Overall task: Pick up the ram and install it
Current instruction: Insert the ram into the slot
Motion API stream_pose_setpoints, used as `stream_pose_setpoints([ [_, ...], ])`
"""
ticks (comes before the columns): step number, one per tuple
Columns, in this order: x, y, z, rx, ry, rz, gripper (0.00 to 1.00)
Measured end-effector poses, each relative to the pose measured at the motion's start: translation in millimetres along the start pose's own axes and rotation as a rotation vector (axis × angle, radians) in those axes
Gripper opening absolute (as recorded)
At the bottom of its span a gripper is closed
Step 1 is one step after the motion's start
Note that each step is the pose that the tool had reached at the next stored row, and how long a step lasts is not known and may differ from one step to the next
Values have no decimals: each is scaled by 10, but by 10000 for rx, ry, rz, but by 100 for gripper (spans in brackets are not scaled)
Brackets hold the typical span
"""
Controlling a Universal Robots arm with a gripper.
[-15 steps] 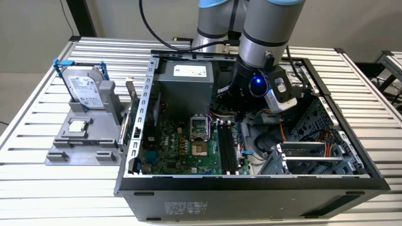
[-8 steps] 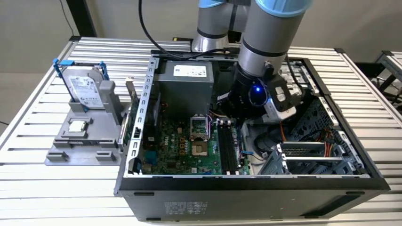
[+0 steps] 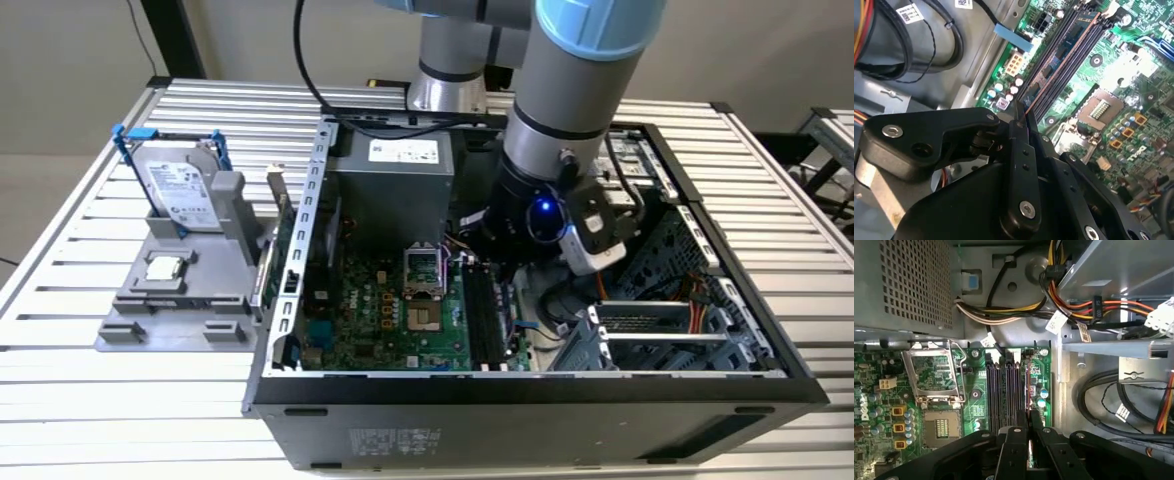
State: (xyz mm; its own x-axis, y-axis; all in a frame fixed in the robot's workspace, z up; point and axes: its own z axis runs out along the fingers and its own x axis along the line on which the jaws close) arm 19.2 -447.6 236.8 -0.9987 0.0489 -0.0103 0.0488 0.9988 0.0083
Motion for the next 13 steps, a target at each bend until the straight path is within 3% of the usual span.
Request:
stream_pose_setpoints([
  [10,19,-41,131,9,3,-92,0],
  [13,24,-45,139,17,9,-121,0],
])
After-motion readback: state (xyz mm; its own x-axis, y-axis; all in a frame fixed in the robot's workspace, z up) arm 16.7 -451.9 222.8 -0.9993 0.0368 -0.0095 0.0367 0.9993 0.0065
